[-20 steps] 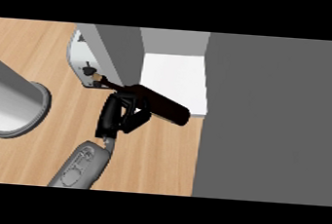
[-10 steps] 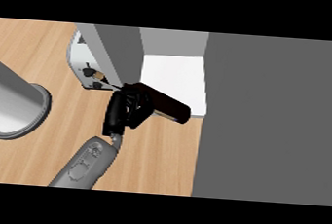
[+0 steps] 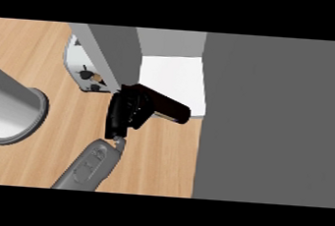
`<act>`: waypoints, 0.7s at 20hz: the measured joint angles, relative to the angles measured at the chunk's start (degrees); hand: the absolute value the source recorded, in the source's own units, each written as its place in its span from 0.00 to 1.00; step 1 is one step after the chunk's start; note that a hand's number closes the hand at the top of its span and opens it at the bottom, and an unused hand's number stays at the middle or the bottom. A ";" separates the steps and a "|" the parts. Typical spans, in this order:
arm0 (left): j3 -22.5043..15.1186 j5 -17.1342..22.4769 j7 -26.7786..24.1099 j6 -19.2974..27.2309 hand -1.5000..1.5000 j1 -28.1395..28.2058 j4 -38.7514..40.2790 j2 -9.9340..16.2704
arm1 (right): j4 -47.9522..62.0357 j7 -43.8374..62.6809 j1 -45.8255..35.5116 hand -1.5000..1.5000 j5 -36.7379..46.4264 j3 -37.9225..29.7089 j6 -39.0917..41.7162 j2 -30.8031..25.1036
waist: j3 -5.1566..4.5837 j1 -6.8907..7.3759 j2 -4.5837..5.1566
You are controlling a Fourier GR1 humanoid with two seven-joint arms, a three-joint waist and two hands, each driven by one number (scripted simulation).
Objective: Pick up the wine, place it into the cabinet and close the cabinet
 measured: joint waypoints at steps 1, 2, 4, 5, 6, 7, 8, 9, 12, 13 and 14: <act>-0.05 -0.23 -0.21 0.38 1.00 0.08 0.06 0.03 | 0.07 0.05 -0.05 0.00 -0.06 0.28 0.12 0.04 | 0.02 -0.12 0.01; -0.16 -0.55 -0.08 0.96 1.00 0.02 0.20 -0.04 | 0.14 0.13 -0.22 0.00 -0.11 0.44 -0.05 0.25 | 0.03 -0.15 0.02; -0.28 -1.03 0.25 1.75 1.00 0.25 0.09 0.23 | 0.14 0.00 -0.10 0.00 -0.25 0.59 0.40 0.05 | 0.08 -0.63 0.00; -0.24 -1.17 0.15 2.22 1.00 0.40 0.05 0.26 | 0.17 -0.15 -0.03 0.00 -0.31 0.64 0.58 0.01 | 0.11 -0.85 0.02; -0.21 -1.39 0.31 2.84 1.00 0.42 0.08 0.16 | 0.22 -0.14 -0.12 0.00 -0.39 0.55 0.66 -0.05 | 0.13 -0.95 0.05; -0.14 -1.47 0.44 3.33 1.00 0.44 0.09 0.07 | 0.30 -0.24 -0.05 0.00 -0.44 0.49 0.82 -0.10 | 0.15 -1.06 0.07; -0.03 -1.48 0.53 3.74 1.00 0.47 0.07 -0.02 | 0.34 -0.35 0.13 0.00 -0.50 0.67 0.87 0.03 | 0.17 -1.17 0.08; 0.08 -1.27 0.47 3.77 1.00 0.56 -0.05 -0.03 | 0.33 -0.55 0.25 0.00 -0.57 0.60 0.94 0.06 | 0.16 -1.26 0.10; 0.35 -1.15 0.13 4.74 1.00 0.85 -0.30 -0.16 | 0.45 -0.73 0.41 0.00 -0.72 0.88 1.07 0.21 | 0.16 -1.62 0.22; 0.42 -1.20 0.05 5.22 1.00 0.96 -0.39 -0.19 | 0.47 -0.74 0.35 0.00 -0.77 1.14 1.23 0.19 | 0.16 -1.77 0.28; 0.51 -1.17 0.05 5.62 1.00 1.03 -0.50 -0.24 | 0.55 -0.73 0.37 0.00 -0.80 1.28 1.23 0.27 | 0.16 -1.89 0.34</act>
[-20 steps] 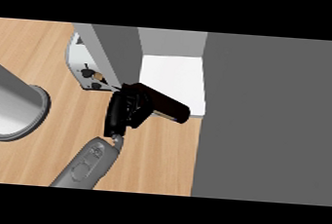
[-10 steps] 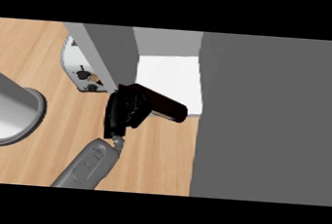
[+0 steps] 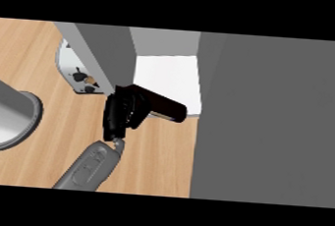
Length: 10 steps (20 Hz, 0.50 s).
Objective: Pick up the wine, place it into the cabinet and close the cabinet
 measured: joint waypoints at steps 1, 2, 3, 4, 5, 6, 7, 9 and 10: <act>0.10 0.07 0.08 0.35 1.00 0.01 -0.06 -0.10 | 0.04 -0.08 -0.08 0.00 -0.04 -0.15 0.06 -0.06 | 0.00 -0.06 0.04; 0.22 0.04 0.37 1.01 1.00 0.04 -0.18 -0.24 | 0.07 -0.08 -0.30 0.00 -0.08 -0.17 0.07 -0.09 | 0.00 -0.19 0.11; 0.36 0.24 0.35 1.27 1.00 0.06 -0.25 -0.41 | 0.08 -0.03 -0.39 0.00 -0.14 -0.32 0.06 -0.17 | -0.01 -0.18 0.13; 0.63 0.48 0.22 1.70 1.00 0.20 -0.39 -0.57 | 0.11 -0.15 -0.08 0.00 -0.19 -0.26 0.26 -0.21 | -0.02 -0.35 0.16; 0.78 0.60 0.41 2.14 1.00 0.19 -0.45 -0.66 | 0.13 -0.31 -0.06 0.00 -0.22 -0.22 0.32 -0.17 | -0.03 -0.46 0.19; 0.85 0.67 0.31 2.48 1.00 0.28 -0.52 -0.68 | 0.11 -0.38 0.15 0.00 -0.28 -0.15 0.44 -0.21 | -0.05 -0.59 0.21; 0.67 0.19 0.54 3.37 1.00 0.09 -0.31 -0.78 | 0.20 -0.38 -0.20 0.00 -0.33 -0.33 0.44 -0.24 | -0.08 -0.56 0.28; 0.01 -0.73 0.42 4.30 1.00 0.12 -0.05 -0.34 | 0.27 -0.44 0.14 0.00 -0.41 0.21 0.79 -0.25 | -0.15 -0.80 0.31; -0.47 -1.36 0.63 4.76 1.00 0.10 0.09 0.00 | 0.29 -0.56 0.34 0.00 -0.48 0.29 1.02 -0.29 | -0.17 -0.94 0.31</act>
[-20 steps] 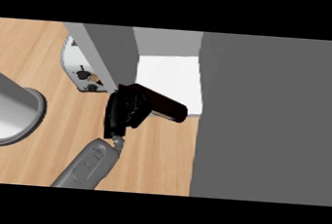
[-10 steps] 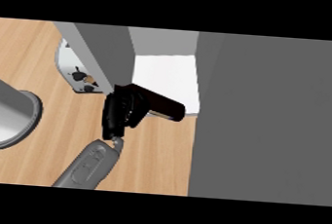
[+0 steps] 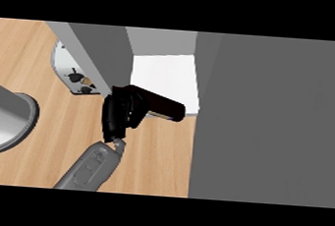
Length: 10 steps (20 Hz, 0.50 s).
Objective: Pick up the wine, place it into the cabinet and close the cabinet
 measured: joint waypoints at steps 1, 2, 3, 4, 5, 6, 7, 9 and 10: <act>-0.51 -0.53 0.33 0.22 1.00 -0.05 0.05 0.40 | 0.05 -0.04 0.02 0.00 -0.03 0.16 0.04 0.06 | -0.02 -0.10 0.02; -1.01 -1.17 0.68 0.67 1.00 -0.05 0.05 0.82 | 0.08 -0.15 -0.24 0.00 -0.07 0.24 0.13 0.07 | -0.02 -0.28 0.10; -1.51 -1.70 0.90 0.91 1.00 -0.07 0.10 1.20 | 0.11 -0.14 -0.25 0.00 -0.12 0.34 0.21 0.06 | -0.04 -0.37 0.12; -2.06 -2.46 1.38 1.37 1.00 -0.22 0.29 1.47 | 0.14 -0.10 -0.39 0.00 -0.17 0.42 0.22 0.09 | -0.05 -0.39 0.15; -2.65 -3.18 1.89 1.66 1.00 -0.34 0.41 1.86 | 0.22 -0.12 -0.56 0.00 -0.21 0.34 0.29 0.04 | -0.05 -0.44 0.19; -3.14 -3.82 2.56 1.99 1.00 -0.47 0.55 2.17 | 0.24 -0.22 -0.53 0.00 -0.26 0.49 0.51 -0.02 | -0.05 -0.53 0.17; -3.59 -4.48 3.33 2.40 1.00 -0.59 0.60 2.48 | 0.24 -0.17 -0.71 0.00 -0.31 0.50 0.56 -0.09 | -0.05 -0.65 0.20; -4.48 -5.66 4.76 2.92 1.00 -0.92 0.82 2.96 | 0.31 -0.21 -0.93 0.00 -0.38 0.32 0.60 -0.15 | -0.05 -0.69 0.21; -4.73 -6.09 5.42 3.25 1.00 -1.02 0.90 3.07 | 0.30 -0.34 -0.87 0.00 -0.45 0.25 0.67 -0.15 | -0.04 -0.77 0.19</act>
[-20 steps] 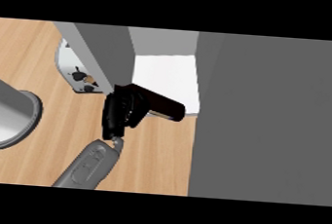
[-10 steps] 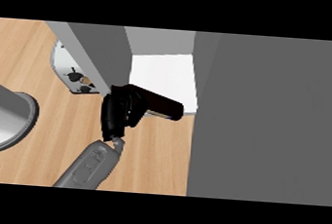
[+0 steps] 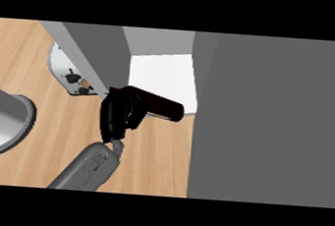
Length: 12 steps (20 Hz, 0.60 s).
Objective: Pick up the wine, place it into the cabinet and close the cabinet
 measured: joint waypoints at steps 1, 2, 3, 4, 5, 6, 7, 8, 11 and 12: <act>-0.22 -0.37 0.82 0.23 1.00 -0.18 0.08 0.04 | 0.05 -0.20 0.08 0.00 -0.07 -0.31 0.14 -0.08 | 0.03 0.01 -0.01; -0.44 -0.83 1.69 0.53 1.00 -0.38 0.20 0.05 | 0.06 -0.26 0.09 0.00 -0.13 -0.51 0.21 -0.16 | 0.03 0.04 -0.02; -0.55 -1.35 2.56 1.09 1.00 -0.50 0.24 -0.02 | 0.12 -0.25 -0.11 0.00 -0.18 -0.34 0.22 -0.07 | 0.07 -0.01 0.02; -0.65 -1.71 3.37 1.36 1.00 -0.56 0.19 0.03 | 0.14 -0.34 -0.10 0.00 -0.24 -0.33 0.33 -0.06 | 0.11 -0.11 0.02; -0.77 -2.18 4.21 1.70 1.00 -0.63 0.22 0.07 | 0.14 -0.42 -0.05 0.00 -0.30 -0.36 0.45 -0.12 | 0.13 -0.22 0.00; -0.95 -2.50 4.91 1.78 1.00 -0.72 0.17 0.16 | 0.13 -0.36 -0.08 0.00 -0.36 -0.37 0.46 -0.16 | 0.13 -0.25 0.01; -1.18 -3.04 5.93 1.92 1.00 -0.91 0.24 0.20 | 0.17 -0.39 -0.08 0.00 -0.42 -0.13 0.55 -0.08 | 0.15 -0.23 -0.01; -1.36 -3.63 7.02 2.12 1.00 -1.02 0.24 0.29 | 0.19 -0.33 -0.05 0.00 -0.47 -0.06 0.63 -0.14 | 0.18 -0.32 -0.02; -1.96 -5.61 9.73 2.76 1.00 -1.27 0.39 0.55 | 0.37 -0.33 0.20 0.00 -0.66 -0.25 0.96 -0.44 | 0.26 -0.58 -0.06; -2.16 -6.36 10.74 2.91 1.00 -1.43 0.49 0.61 | 0.40 -0.34 0.18 0.00 -0.71 -0.28 1.12 -0.58 | 0.28 -0.63 -0.07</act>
